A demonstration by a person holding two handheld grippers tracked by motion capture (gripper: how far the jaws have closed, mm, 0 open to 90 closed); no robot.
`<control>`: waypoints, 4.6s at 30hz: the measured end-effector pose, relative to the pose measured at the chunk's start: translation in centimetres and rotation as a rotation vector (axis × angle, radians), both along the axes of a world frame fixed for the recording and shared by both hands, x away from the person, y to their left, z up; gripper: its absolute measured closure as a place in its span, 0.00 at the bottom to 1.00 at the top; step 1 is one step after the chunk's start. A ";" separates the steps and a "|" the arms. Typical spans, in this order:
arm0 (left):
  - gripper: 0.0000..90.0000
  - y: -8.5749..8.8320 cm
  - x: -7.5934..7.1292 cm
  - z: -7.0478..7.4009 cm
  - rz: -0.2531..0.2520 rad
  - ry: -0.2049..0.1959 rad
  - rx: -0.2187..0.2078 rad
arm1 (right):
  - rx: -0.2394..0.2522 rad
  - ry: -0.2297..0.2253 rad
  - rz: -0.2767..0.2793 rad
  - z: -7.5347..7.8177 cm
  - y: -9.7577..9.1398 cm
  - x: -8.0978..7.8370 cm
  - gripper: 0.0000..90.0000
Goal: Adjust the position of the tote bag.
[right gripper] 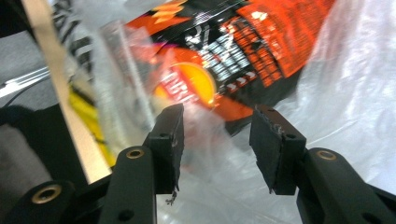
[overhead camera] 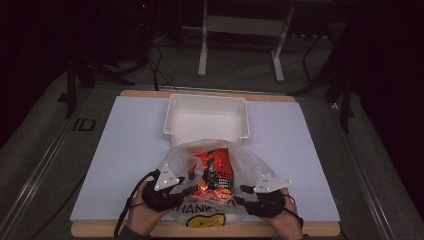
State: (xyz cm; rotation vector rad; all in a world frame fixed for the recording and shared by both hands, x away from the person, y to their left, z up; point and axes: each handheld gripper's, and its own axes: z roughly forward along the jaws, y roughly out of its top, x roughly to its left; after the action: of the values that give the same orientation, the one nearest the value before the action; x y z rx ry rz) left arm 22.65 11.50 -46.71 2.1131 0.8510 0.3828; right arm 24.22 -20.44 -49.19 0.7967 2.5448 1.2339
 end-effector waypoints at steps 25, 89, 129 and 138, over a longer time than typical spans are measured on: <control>0.56 -3.9 0.0 -2.7 0.016 0.007 0.152 | -0.060 0.019 0.019 -0.8 2.8 0.5 0.54; 0.51 3.3 -2.7 -6.1 0.088 0.090 0.144 | -0.162 0.049 0.027 -3.5 -2.2 -0.1 0.69; 0.43 5.9 -1.1 -5.2 0.233 -0.031 -0.043 | -0.170 0.060 -0.037 -2.8 -1.9 0.4 0.78; 0.41 6.3 -2.3 -3.8 0.226 -0.082 -0.056 | -0.149 0.011 -0.038 -1.3 -1.8 0.2 0.75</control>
State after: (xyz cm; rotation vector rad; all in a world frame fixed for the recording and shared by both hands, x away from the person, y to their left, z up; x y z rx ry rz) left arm 20.37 17.75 -50.55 1.9420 1.0441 0.5532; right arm 24.40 -22.29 -50.46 0.8159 2.5813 1.0169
